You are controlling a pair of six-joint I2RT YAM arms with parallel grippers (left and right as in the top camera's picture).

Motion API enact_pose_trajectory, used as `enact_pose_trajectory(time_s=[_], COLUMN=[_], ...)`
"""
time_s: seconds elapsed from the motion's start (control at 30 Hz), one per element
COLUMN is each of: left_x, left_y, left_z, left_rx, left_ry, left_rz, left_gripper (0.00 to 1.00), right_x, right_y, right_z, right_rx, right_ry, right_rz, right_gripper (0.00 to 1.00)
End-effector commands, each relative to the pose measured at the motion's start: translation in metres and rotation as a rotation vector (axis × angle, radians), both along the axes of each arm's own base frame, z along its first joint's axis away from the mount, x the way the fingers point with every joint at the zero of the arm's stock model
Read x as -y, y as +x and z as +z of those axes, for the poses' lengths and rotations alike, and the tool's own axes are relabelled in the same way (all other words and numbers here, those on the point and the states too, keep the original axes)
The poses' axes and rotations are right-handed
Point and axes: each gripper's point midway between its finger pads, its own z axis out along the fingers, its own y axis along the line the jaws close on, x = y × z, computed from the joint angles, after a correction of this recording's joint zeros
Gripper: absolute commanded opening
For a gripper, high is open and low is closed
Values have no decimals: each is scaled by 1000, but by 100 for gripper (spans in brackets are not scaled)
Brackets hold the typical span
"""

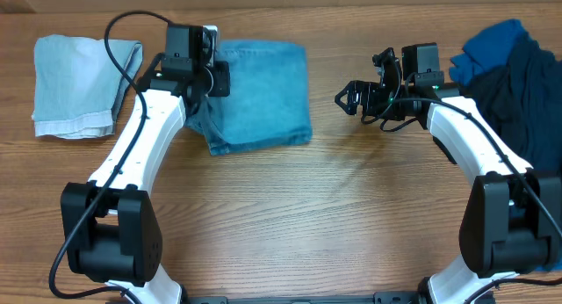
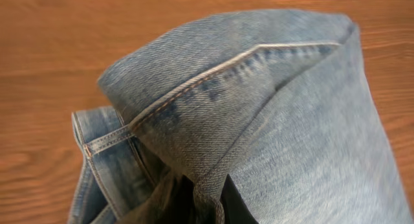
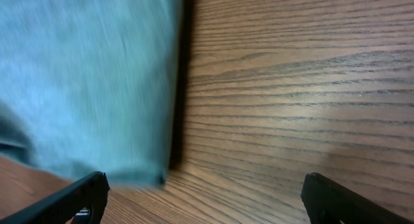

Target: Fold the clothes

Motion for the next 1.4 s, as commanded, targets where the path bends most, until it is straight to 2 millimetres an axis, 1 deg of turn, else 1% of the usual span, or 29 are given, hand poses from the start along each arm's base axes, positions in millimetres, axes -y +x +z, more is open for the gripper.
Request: enact_pose_trajectory(time_s=[0.0,0.03,0.07,0.13,0.17,0.2,0.23,0.27,0.3,0.33,0.37,0.4,0.43,0.47,0.53,0.63,0.67,0.7,0.77,0.8,0.87,0.9,0.93,0.97,1.03,1.17,1.27,1.3,1.37], left_x=[-28,-28,-28,-34,-48,-59,-61,-60,-60,-58,-58,-59,-63,-66,-74,-86,-87,-79,-75,-76,-77,-78,-75,-71,-68,-78,-106,-118,-129], left_y=[15,14,9,1,-3,-5,-6,-3,3,11,15,16,14,10,-2,-13,-21,-27,-30,-31,-31,-29,-26,-24,-18,-7,-1,-1,-2], left_z=[-21,-43,-73,-109,-116,-118,-114,-100,-77,-42,-15,23,30,25,-2,-28,-41,-52,-60,-65,-71,-74,-81,-90,-97,-91,-85,-83,-83], left_rx=[0,-46,-119,-213,-240,-250,-254,-245,-215,-156,-105,-25,-14,-47,-139,-182,-201,-204,-190,-186,-178,-174,-174,-186,-171,-115,-68,-53,-52], left_ry=[151,162,169,182,210,240,247,243,227,204,192,182,176,141,-2,-151,-190,-257,-306,-304,-304,-308,-336,-365,-388,-379,-385,-406,-411], left_rz=[-10,-20,-25,16,113,172,179,181,201,220,224,224,217,207,191,146,121,54,25,28,30,30,15,8,-8,0,52,71,93], left_gripper=[4,4,4,4,32,78,100,100,100,100,100,100,100,100,100,100,100,100,100,100,100,100,100,100,100,100,100,100,100], right_x=[-1,-1,-1,-1,-1,-1,-1,-1,-1,-1,-1,-1,-1,-1,-1,-1,-1,-1,-4,-13,-24,-33,-38,-42,-54,-55,-60,-64,-70], right_y=[0,-2,-3,-5,-5,-5,-5,-5,-5,-5,-5,-5,-5,-5,-5,-5,-5,-5,-6,-7,-4,0,11,20,32,44,48,51,58], right_z=[3,2,1,0,0,0,0,0,0,0,0,0,0,0,0,0,0,0,1,7,12,17,21,25,28,4,-22,-27,-35], right_rx=[5,-6,-10,-19,-20,-19,-20,-20,-20,-20,-20,-20,-20,-20,-19,-20,-20,-21,-20,-9,35,68,97,133,183,129,86,80,69], right_ry=[7,6,6,5,5,5,5,5,6,6,5,6,6,6,6,5,5,5,19,67,76,82,74,64,76,102,111,119,133], right_rz=[10,10,10,10,10,10,10,10,11,11,10,11,11,11,11,11,11,11,20,56,95,108,58,33,22,-58,-70,-78,-88], right_gripper=[100,100,100,100,100,100,100,100,100,100,100,100,100,100,100,100,100,100,100,98,77,44,10,4,4,4,4,4,4])
